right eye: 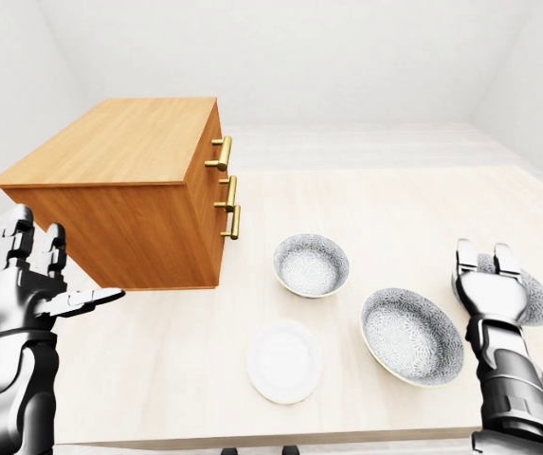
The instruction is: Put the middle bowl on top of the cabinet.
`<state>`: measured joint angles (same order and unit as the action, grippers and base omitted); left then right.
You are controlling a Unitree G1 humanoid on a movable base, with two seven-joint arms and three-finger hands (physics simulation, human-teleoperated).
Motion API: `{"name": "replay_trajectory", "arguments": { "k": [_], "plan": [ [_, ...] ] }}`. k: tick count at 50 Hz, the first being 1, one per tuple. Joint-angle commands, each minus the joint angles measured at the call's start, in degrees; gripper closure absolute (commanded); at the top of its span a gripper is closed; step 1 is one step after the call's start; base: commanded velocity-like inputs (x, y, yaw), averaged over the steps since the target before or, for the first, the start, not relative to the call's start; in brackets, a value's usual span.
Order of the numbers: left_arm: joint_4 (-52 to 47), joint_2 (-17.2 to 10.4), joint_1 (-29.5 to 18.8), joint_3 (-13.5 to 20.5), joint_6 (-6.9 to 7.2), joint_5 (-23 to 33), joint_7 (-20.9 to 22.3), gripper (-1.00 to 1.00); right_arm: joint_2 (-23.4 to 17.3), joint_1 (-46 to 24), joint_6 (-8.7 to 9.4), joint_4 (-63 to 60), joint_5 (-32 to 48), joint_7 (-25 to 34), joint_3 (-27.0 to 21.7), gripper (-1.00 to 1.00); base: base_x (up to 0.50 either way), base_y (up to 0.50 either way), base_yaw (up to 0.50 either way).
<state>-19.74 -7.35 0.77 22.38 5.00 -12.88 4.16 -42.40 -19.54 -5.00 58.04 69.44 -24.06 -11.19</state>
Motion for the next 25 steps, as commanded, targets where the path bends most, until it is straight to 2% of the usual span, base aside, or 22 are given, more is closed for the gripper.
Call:
{"name": "replay_trajectory", "arguments": {
  "k": [1,17,19,20,25],
  "plan": [
    [0.7,0.0,0.0,-0.3,0.0,0.3,0.6,-1.0,-1.7,-1.6,0.0,5.1,-3.2,-2.0,3.8,-1.0,0.0,0.0,0.0],
    [0.3,-0.1,0.4,0.1,0.0,-0.1,0.8,-1.0,-2.0,-0.3,0.41,3.0,-4.2,-1.0,3.8,-0.98,0.0,0.0,0.0],
    [0.5,-0.1,0.4,0.1,0.0,0.0,0.8,-1.0,-2.0,-0.3,0.43,3.0,-4.2,-1.0,3.8,-0.64,0.0,0.0,0.0],
    [0.6,-0.1,0.3,0.1,0.0,0.0,0.8,-1.0,-2.1,-0.3,0.46,3.0,-4.2,-0.9,3.8,-0.58,0.0,0.0,0.0],
    [1.0,-0.1,0.2,0.1,0.0,0.0,0.9,-1.0,-2.1,-0.2,0.34,3.2,-4.3,-0.8,3.7,-0.56,0.0,0.0,0.0]
  ]
}}
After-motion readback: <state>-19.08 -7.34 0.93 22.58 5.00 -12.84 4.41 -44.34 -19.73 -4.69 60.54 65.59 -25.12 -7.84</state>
